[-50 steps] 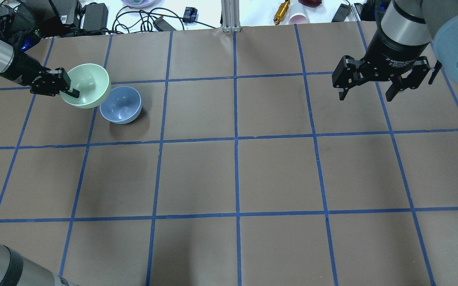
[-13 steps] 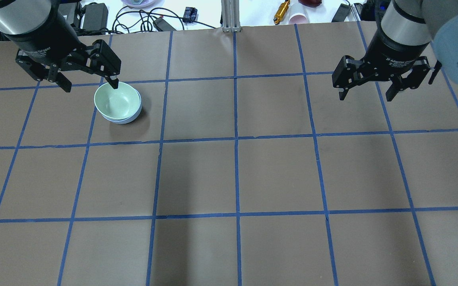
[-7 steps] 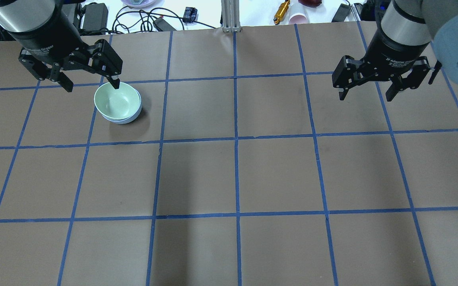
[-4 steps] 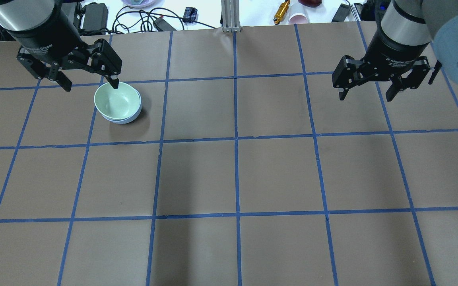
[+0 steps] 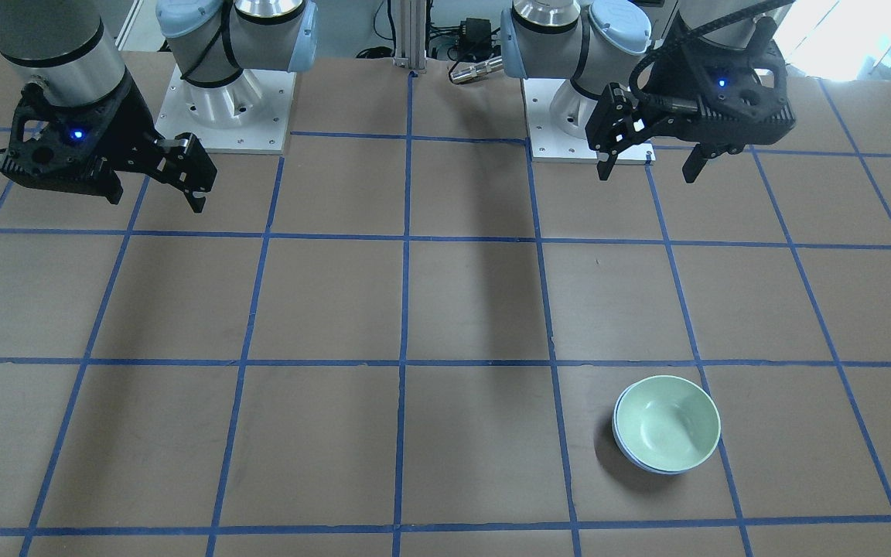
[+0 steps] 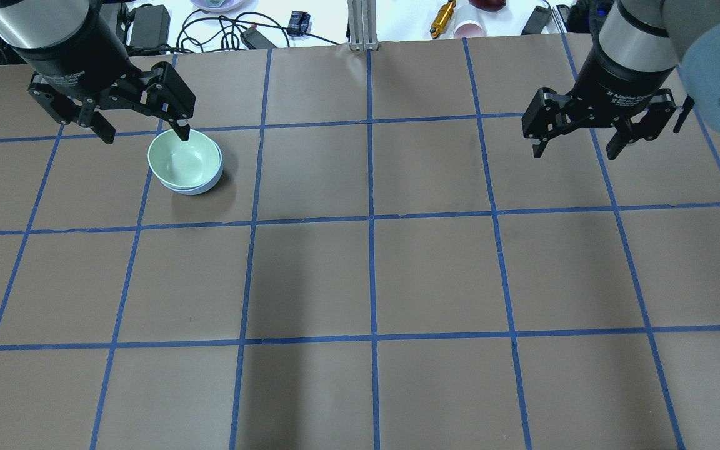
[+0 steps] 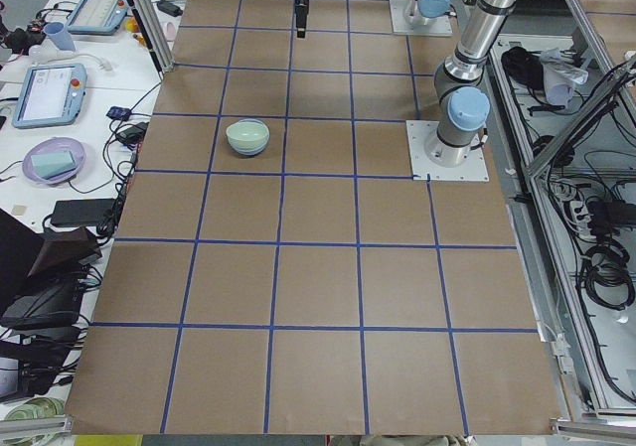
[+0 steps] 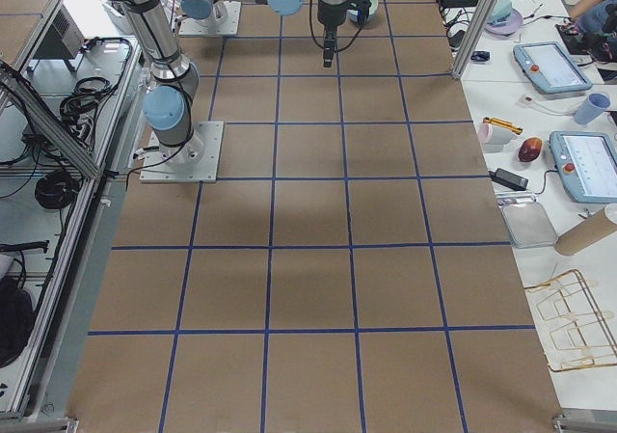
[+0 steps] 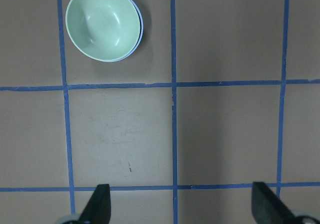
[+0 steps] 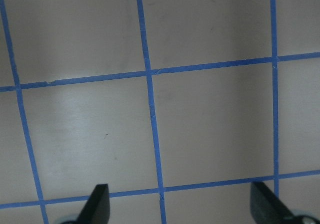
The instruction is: Stack green bowl on blue bowl
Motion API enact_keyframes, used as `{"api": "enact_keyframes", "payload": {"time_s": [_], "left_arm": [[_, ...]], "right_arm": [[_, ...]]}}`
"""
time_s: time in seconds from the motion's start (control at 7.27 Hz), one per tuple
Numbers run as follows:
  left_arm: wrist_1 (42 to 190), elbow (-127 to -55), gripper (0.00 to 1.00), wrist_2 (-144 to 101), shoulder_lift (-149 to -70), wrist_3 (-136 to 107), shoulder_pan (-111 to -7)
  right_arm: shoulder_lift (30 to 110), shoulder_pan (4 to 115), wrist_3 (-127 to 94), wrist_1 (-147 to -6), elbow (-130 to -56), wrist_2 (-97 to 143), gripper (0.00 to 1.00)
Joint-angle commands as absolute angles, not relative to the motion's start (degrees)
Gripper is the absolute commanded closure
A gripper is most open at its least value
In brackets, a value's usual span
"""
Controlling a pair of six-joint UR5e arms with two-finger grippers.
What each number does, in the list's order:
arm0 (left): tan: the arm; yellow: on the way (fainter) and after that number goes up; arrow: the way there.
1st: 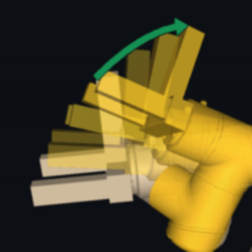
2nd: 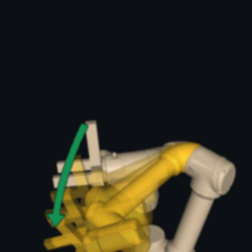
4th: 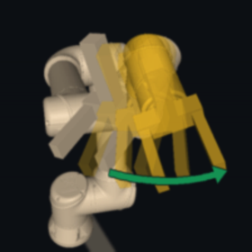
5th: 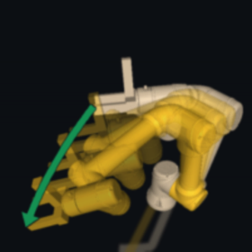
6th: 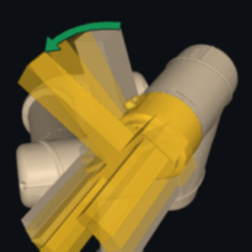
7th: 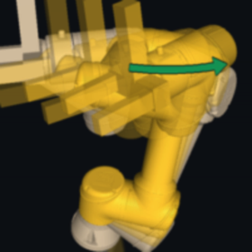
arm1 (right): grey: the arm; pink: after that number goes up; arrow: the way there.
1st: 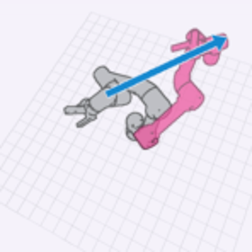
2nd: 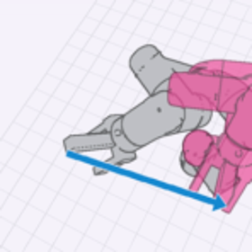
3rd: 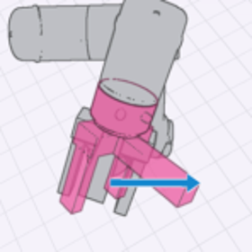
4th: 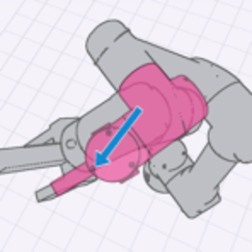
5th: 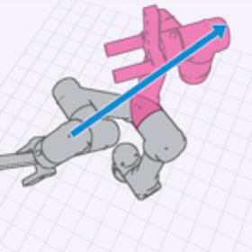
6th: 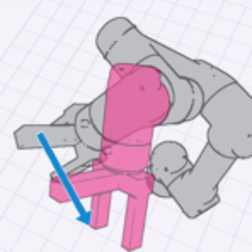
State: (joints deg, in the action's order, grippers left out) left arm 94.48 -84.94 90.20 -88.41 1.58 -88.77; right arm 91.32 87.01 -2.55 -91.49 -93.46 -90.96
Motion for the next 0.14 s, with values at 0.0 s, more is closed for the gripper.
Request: {"api": "enact_keyframes", "payload": {"time_s": [0.0], "left_arm": [[94.48,-85.25,0.0,90.26,-88.07,1.58,-88.77]], "right_arm": [[91.32,87.01,-2.55,-91.49,-93.43,-90.97,0.0]]}}
